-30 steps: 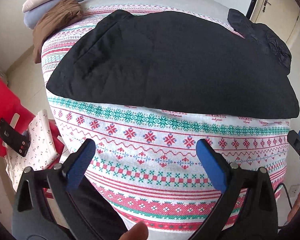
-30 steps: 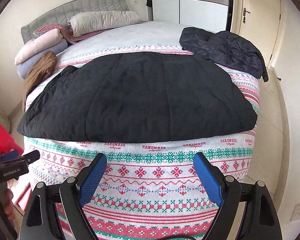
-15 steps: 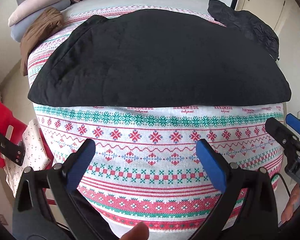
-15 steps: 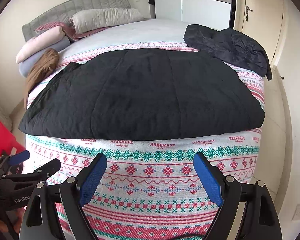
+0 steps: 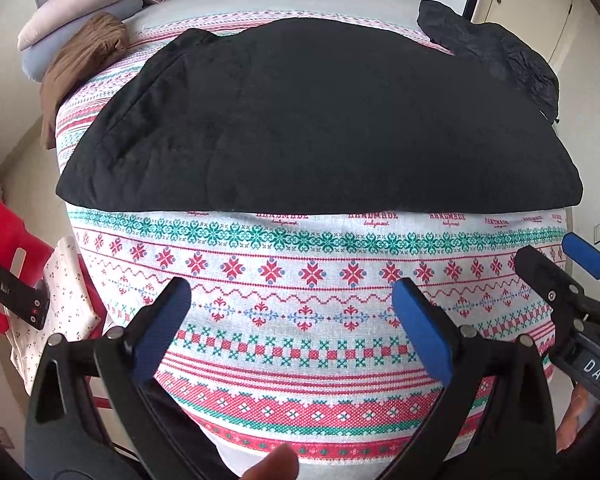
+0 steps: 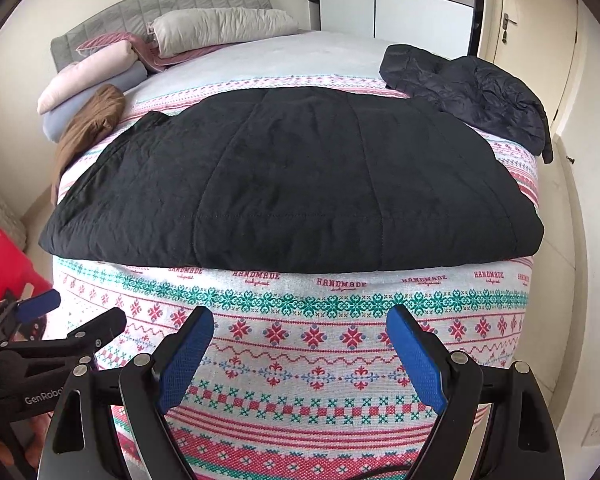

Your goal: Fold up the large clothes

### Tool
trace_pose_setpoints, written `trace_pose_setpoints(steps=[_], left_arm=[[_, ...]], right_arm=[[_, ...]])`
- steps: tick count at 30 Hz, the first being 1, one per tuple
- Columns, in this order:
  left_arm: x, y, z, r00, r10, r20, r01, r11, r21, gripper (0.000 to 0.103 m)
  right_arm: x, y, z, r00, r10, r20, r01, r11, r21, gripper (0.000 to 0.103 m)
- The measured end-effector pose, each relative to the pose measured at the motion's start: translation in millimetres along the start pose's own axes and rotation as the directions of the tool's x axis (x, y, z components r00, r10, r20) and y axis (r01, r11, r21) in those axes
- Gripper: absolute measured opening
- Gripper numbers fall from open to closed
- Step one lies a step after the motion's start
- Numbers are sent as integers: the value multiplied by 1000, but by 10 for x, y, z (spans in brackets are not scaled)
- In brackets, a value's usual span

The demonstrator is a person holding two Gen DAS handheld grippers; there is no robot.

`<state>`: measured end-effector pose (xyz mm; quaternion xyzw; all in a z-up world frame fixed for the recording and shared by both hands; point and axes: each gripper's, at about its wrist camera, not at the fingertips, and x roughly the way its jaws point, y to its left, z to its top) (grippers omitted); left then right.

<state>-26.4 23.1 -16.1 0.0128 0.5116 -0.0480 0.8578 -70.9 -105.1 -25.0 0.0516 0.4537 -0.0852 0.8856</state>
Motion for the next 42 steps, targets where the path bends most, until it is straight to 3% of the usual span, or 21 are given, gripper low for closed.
trace_pose_setpoints(steps=[42], left_arm=[[-45,-41,5,1000,11,7,-11,1000,-1,100]], right_arm=[[90,55,-25,1000,11,-28,-11,1000,5,89]])
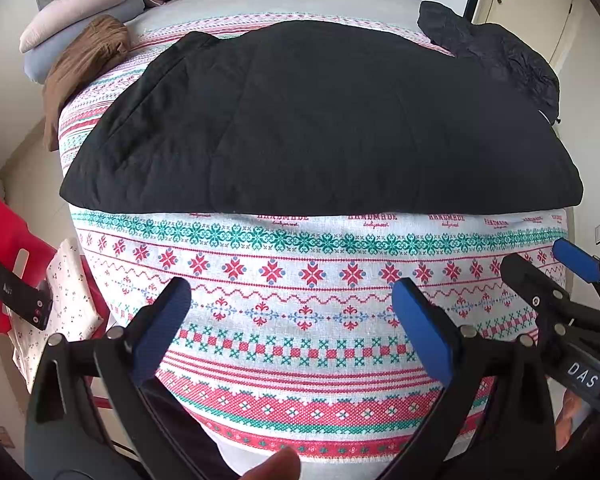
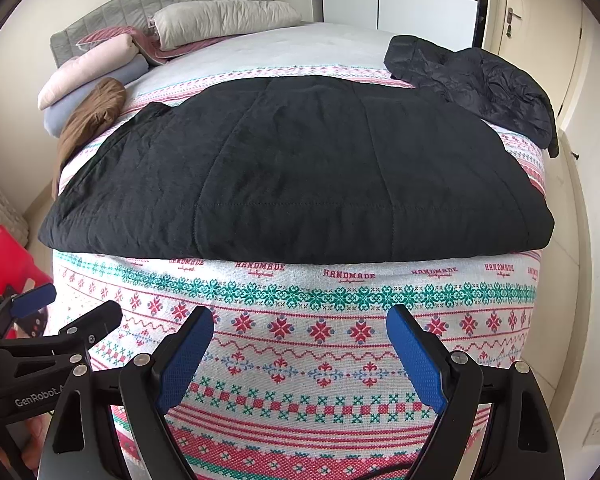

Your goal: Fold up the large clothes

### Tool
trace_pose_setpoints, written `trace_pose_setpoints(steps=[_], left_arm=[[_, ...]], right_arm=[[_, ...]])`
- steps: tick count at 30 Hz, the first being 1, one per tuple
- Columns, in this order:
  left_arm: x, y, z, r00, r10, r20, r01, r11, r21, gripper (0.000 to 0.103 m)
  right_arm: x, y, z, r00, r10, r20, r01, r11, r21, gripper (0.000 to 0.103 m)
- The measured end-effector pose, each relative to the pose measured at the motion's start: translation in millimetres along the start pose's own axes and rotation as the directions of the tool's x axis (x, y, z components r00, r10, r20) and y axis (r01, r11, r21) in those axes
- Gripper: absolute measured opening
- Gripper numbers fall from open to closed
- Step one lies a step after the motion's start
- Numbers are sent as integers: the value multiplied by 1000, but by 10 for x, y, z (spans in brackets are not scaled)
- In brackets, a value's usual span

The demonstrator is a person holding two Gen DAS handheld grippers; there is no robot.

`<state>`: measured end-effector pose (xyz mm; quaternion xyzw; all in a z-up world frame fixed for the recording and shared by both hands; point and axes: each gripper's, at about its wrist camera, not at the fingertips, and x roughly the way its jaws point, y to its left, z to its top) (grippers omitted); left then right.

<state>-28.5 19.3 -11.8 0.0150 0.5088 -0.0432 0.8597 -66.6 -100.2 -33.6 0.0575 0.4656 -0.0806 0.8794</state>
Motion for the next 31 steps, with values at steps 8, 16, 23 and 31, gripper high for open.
trace_pose_setpoints(steps=[8,16,23,31], left_arm=[[-3,2,-1,1000,1,-1,-1,1000,-2,100],[-1,10,1,1000,1,-5,-1,1000,-5,100],[26,11,2,1000,4,-18,-4,1000,-9,100],[116,-27,19,999,21,-32,-22,1000,-15,100]], right_arm=[[13,-1,-13,1000,2,-3,-2,1000,0,89],[13,2,-19,1000,2,-3,-2,1000,1,89],[38,3,-27,1000,4,-9,-4,1000,1,89],[91,-45,-27,1000,1,-22,0,1000,14,89]])
